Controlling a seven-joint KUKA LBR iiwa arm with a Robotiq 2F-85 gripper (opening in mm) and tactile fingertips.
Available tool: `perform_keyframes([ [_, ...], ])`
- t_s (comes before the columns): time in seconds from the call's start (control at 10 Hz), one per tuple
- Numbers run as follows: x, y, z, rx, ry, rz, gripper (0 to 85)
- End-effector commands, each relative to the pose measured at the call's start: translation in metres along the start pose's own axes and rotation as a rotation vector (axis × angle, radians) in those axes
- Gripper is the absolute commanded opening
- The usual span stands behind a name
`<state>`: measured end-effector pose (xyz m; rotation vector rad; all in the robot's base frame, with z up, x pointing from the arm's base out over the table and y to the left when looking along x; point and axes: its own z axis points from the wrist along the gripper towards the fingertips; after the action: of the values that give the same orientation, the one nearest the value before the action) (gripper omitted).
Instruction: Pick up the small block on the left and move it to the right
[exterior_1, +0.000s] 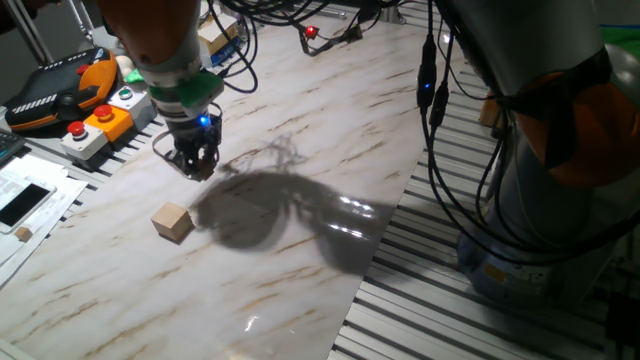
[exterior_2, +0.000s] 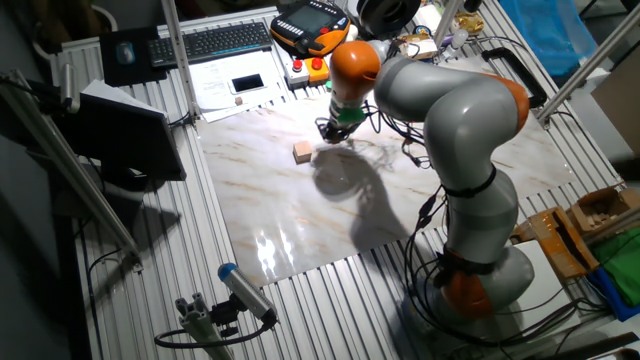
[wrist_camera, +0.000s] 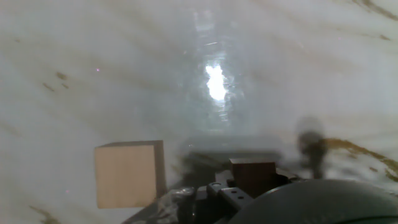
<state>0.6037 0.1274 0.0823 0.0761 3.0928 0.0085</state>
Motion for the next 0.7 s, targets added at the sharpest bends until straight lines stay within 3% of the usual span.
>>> perform_keyframes([
  [0.0,0.001,0.005,0.003,-0.009,0.004,0.003,0.7],
  [0.3,0.003,0.021,0.011,-0.019,0.003,0.017,0.7],
  [0.6,0.002,0.023,0.013,-0.026,0.012,0.008,0.7],
])
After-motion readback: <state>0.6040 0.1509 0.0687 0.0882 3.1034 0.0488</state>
